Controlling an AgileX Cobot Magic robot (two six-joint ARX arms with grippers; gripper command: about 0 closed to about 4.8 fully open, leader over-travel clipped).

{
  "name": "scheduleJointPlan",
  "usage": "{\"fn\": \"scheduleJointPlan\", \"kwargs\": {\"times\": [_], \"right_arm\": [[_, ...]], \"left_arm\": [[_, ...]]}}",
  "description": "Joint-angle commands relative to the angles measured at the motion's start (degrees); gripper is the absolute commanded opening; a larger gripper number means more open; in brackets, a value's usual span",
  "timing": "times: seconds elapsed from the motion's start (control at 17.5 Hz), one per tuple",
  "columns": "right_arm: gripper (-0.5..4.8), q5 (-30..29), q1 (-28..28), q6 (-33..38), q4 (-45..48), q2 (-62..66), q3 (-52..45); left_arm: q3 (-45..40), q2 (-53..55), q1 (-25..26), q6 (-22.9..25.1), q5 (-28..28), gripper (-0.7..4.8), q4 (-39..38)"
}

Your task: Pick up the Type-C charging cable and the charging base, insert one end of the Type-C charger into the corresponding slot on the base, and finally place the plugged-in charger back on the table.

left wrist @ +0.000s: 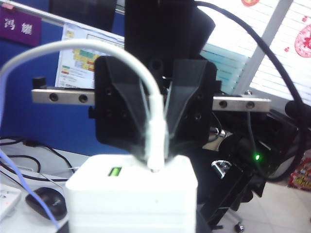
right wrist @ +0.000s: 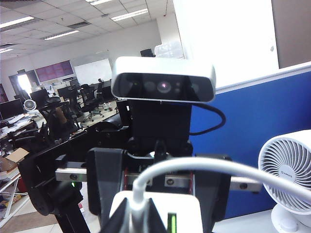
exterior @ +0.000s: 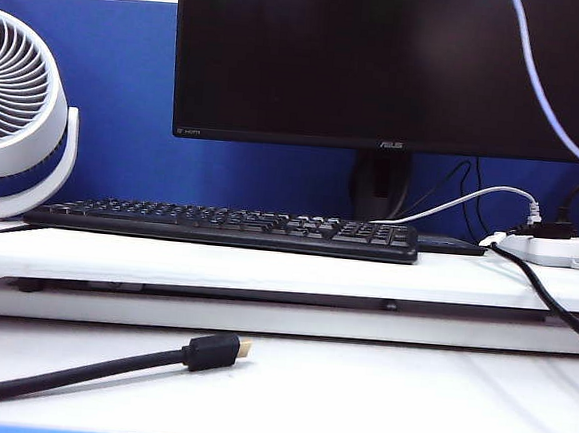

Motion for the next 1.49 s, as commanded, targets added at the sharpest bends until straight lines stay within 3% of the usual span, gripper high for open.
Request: {"fn": "scheduleJointPlan", "kwargs": {"times": [0.06, 0.11, 0.17, 0.23, 0.63, 0.69, 0.8, 1.15, 1.26, 1.49], "right_arm": [[1.16, -1.7, 0.5, 0.2, -3.1, -0.1, -0.6], [1.73, -1.1, 0.5, 0.2, -3.1, -0.3, -0.5], [1.88, 0.0, 0.5, 0.1, -3.0, -0.7, -0.5], [2.37, 1.1, 0.4, 0.1, -1.9, -1.1, -0.5], [2.43, 5.4, -1.3, 1.7, 2.4, -3.9, -0.5], [2.38, 6.0, -1.3, 1.7, 2.8, -4.0, -0.5], [2.38, 6.0, -1.3, 1.1, 0.5, -4.0, -0.5], [2.38, 6.2, -1.3, -0.8, -3.8, -4.0, -0.5], [2.36, 8.5, -1.3, -1.6, -3.6, -4.5, -0.5], [2.33, 15.2, -1.3, -4.0, -3.6, -6.0, -0.5]], "left_arm": [[1.1, -0.8, 0.1, 1.7, -1.6, -0.06, 3.1], [1.1, -0.8, 0.1, 1.7, -1.6, -0.06, 2.9], [1.1, -0.8, 0.1, 1.7, -1.6, -0.06, 2.9], [1.1, -0.8, 0.1, 1.8, -1.5, -0.06, 2.9], [1.1, -0.8, 0.1, 4.0, 1.2, -0.06, 0.0], [1.1, -0.8, 0.1, 8.9, -0.3, -0.06, -5.8], [1.1, -0.8, 0.1, 12.6, -6.2, -0.06, -9.7], [1.1, -0.7, 0.1, 18.1, -18.0, -0.06, -17.4], [1.1, 0.7, 0.0, 20.3, -24.4, -0.06, -23.8], [1.1, 7.3, -0.2, 26.0, -29.5, -0.06, -35.4]]}}
